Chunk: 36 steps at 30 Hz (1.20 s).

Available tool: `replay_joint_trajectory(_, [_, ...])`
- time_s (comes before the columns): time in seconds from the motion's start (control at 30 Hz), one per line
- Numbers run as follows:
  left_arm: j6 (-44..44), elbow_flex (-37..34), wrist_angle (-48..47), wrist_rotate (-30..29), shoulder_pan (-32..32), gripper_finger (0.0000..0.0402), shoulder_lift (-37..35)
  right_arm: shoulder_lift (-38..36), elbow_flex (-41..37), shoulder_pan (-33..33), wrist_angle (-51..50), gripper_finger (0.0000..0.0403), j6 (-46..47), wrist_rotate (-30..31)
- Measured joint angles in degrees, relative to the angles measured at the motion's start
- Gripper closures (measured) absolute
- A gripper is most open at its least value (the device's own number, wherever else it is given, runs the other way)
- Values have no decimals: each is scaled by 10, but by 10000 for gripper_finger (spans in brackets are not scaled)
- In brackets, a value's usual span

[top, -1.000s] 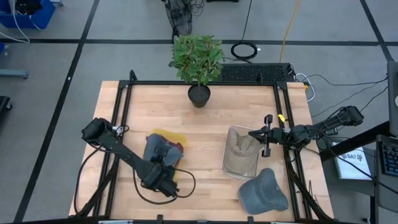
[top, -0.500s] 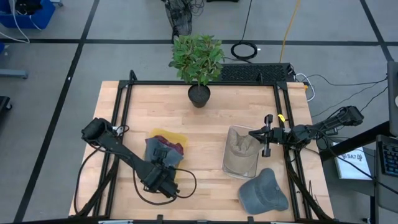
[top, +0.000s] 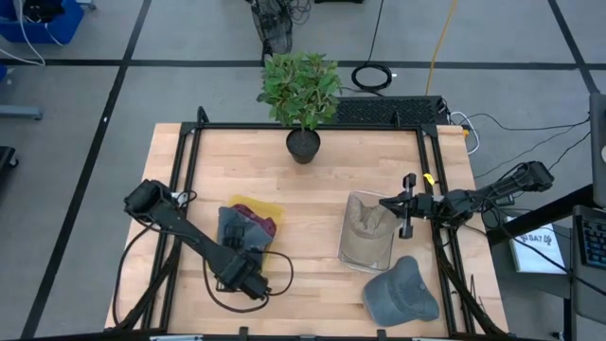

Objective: Pick & Place hat
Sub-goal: Put the left gray cap into the yellow bin, then put the gray cap into the yellow bin

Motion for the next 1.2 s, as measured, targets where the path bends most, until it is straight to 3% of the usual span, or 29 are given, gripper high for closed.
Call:
replay_joint_trajectory(0.17, [-1, 30, -3, -31, 2, 170, -5, 0, 0, 0, 1, 403, 0, 0])
replay_joint_trajectory(0.33, [20, 84, -26, -66, 2, 149, -5, 0, 0, 0, 4, 403, 0, 0])
replay_joint_trajectory(0.53, [38, 125, -25, -185, -14, 159, -66, 0, 0, 0, 4, 403, 0, 0])
replay_joint_trajectory(0.7, [-47, 107, -23, -312, -33, 192, -176, 0, 0, 0, 19, 403, 0, -21])
replay_joint_trajectory(0.83, [-140, 38, 5, -377, -44, 241, -267, 0, 0, 0, 35, 403, -5, -83])
replay_joint_trajectory(1.0, [-140, -142, 127, -460, -76, 337, -377, 0, 0, 0, 42, 403, -17, -121])
replay_joint_trajectory(1.1, [-77, -275, 303, -493, -86, 389, -446, 0, 0, 0, 46, 403, -17, -120])
replay_joint_trajectory(1.2, [85, -406, 532, -471, -84, 391, -503, 3, 13, 0, 53, 403, -29, -120])
